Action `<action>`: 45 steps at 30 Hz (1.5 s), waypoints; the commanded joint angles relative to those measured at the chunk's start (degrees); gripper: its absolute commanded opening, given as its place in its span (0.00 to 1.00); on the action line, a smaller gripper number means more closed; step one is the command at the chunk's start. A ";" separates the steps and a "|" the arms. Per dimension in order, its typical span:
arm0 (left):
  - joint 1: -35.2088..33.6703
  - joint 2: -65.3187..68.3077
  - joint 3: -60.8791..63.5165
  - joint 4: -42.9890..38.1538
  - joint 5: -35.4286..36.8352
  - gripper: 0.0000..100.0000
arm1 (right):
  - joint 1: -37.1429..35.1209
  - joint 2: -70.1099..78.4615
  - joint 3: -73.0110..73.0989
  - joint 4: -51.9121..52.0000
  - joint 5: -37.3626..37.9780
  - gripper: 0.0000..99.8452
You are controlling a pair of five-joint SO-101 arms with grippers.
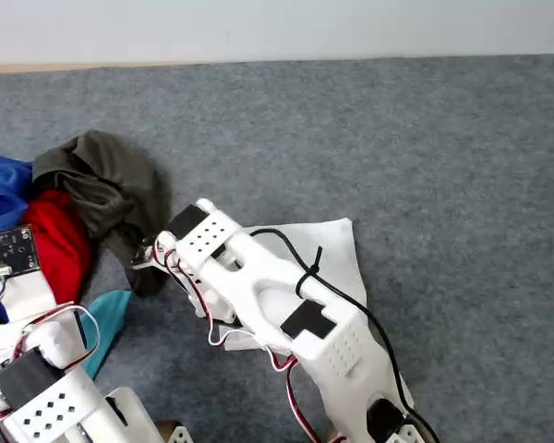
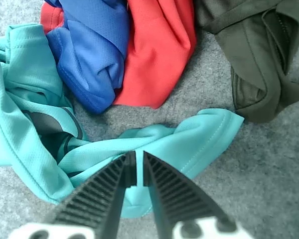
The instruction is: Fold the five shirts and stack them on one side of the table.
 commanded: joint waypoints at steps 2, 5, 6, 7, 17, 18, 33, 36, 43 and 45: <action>0.26 -0.62 -0.75 -0.88 -0.18 0.04 | 2.07 -12.18 -4.22 2.15 -4.13 0.01; 0.18 -0.62 -0.75 -0.88 -0.18 0.04 | 5.32 -19.91 -4.04 2.51 -7.03 0.01; 0.18 -0.62 -0.75 -0.88 -0.18 0.04 | 6.73 -22.11 -3.78 3.21 -7.65 0.01; 0.18 -0.62 -0.75 -0.88 -0.18 0.04 | 8.31 -24.48 -2.99 3.38 -7.91 0.01; 0.18 -0.62 -0.75 -0.79 -0.18 0.04 | 28.53 -38.46 12.48 0.92 -8.35 0.13; 0.18 -0.62 -0.75 -0.88 -0.18 0.04 | 29.41 -38.46 13.54 0.84 -9.05 0.19; 0.18 -0.35 -0.48 -0.97 -0.26 0.04 | 31.34 -38.37 27.69 -7.60 -22.33 0.33; -0.09 -0.26 -0.40 -0.97 -0.26 0.04 | 33.71 -38.37 28.92 -7.60 -22.51 0.33; -0.09 -0.26 -0.40 -1.23 -0.26 0.03 | 34.51 -38.37 36.48 -7.43 -22.24 0.33; -0.09 -0.26 -0.40 -1.23 -0.26 0.03 | 33.01 -38.55 38.24 -7.43 -22.24 0.33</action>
